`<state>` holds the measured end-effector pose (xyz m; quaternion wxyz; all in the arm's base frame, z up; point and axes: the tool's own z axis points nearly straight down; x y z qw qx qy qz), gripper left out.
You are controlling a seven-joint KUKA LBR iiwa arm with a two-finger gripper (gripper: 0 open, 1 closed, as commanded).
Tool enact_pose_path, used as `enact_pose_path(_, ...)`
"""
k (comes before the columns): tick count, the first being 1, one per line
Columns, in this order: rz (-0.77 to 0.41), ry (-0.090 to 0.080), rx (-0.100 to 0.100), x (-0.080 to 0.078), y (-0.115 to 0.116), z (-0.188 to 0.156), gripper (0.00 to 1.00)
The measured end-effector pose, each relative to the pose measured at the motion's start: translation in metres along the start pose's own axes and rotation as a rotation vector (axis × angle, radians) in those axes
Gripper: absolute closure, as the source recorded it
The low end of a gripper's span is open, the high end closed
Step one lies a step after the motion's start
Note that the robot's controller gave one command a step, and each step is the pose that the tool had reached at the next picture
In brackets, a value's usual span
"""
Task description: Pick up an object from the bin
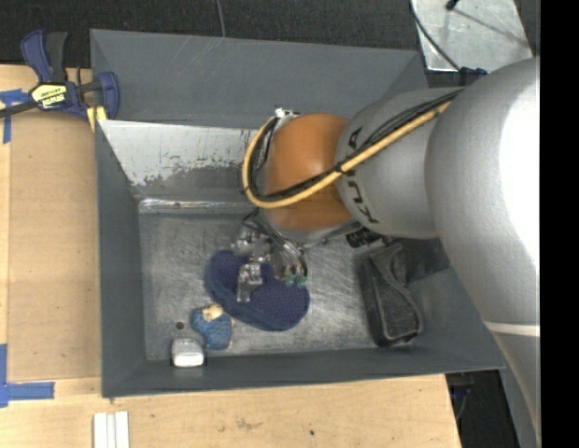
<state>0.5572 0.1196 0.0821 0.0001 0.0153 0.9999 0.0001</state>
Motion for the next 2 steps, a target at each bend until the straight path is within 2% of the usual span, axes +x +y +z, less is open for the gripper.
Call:
enact_pose_path(1,0.002,-0.010,-0.002,-0.0022,-0.0003,-0.0684,1.00)
enact_pose_path(2,0.002,-0.005,-0.001,-0.0031,-0.0004,-0.0707,1.00)
